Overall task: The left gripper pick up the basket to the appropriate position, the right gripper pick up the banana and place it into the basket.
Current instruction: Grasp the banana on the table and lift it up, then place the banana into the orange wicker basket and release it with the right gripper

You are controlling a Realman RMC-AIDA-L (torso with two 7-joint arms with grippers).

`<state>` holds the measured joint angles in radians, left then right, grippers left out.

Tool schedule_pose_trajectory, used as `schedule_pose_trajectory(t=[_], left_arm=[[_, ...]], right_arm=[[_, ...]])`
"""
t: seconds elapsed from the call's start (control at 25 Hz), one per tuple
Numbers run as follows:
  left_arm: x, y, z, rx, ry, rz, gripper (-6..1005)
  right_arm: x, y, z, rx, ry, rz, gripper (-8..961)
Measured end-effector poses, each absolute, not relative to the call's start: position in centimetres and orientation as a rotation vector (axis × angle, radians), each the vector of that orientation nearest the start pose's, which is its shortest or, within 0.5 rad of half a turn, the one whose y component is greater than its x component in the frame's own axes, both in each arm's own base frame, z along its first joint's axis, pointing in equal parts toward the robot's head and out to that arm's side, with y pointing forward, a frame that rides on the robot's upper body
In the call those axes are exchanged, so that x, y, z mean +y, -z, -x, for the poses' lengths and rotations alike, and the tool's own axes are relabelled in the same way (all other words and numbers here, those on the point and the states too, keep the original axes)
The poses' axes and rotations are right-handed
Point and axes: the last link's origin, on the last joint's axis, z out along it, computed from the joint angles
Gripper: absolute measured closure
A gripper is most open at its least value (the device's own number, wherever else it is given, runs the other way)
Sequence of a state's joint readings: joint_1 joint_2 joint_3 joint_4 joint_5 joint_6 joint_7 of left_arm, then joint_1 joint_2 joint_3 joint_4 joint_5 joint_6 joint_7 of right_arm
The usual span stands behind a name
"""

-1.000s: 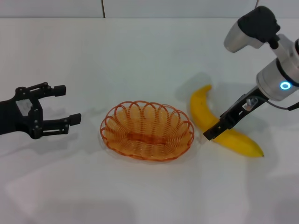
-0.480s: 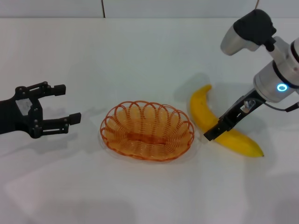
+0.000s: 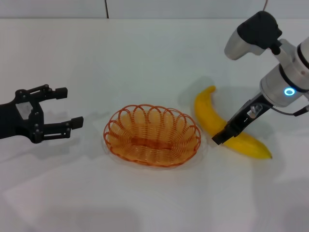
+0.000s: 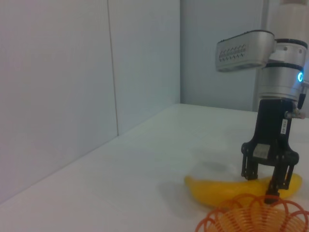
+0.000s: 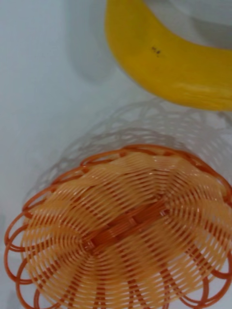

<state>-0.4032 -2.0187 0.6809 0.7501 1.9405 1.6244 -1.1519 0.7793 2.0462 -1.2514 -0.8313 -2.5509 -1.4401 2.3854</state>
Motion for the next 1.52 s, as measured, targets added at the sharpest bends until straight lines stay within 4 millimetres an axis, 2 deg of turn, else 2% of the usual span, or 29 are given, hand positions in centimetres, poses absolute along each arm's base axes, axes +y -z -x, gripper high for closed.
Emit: schedule_pose_trajectory(t=[0.2, 0.36, 0.52, 0.6, 0.72, 0.88, 1.04, 1.36, 1.52], left_arm=[[30.6, -4.4, 29.8, -0.320, 0.601, 2.653, 122], [30.4, -4.6, 30.1, -0.329, 0.597, 2.649, 123], [30.3, -4.6, 30.3, -0.337, 0.592, 2.646, 123], [30.2, -4.7, 30.4, -0.337, 0.591, 2.645, 122], [30.2, -4.8, 30.5, -0.334, 0.593, 2.633, 122], [30.1, -4.8, 30.6, -0.333, 0.594, 2.629, 122], [29.9, -4.8, 30.7, -0.336, 0.592, 2.627, 122], [30.1, -4.0, 30.6, -0.331, 0.612, 2.638, 122], [30.1, -4.0, 30.7, -0.331, 0.613, 2.639, 123]], right_arm=[[37.7, 1.9, -21.6, 1.065, 0.530, 2.676, 454], [38.2, -0.6, -21.2, 1.033, 0.483, 2.614, 455], [38.2, -4.0, -20.9, 0.996, 0.392, 2.538, 455], [37.5, -5.9, -19.8, 0.884, 0.301, 2.526, 455], [36.7, -6.2, -18.7, 0.781, 0.243, 2.564, 455], [34.9, -5.4, -16.1, 0.581, 0.162, 2.678, 455], [33.3, -2.5, -13.8, 0.454, 0.154, 2.822, 455], [31.7, 3.1, -12.0, 0.281, 0.269, 2.965, 455], [31.7, 4.2, -11.6, 0.245, 0.271, 2.982, 455]])
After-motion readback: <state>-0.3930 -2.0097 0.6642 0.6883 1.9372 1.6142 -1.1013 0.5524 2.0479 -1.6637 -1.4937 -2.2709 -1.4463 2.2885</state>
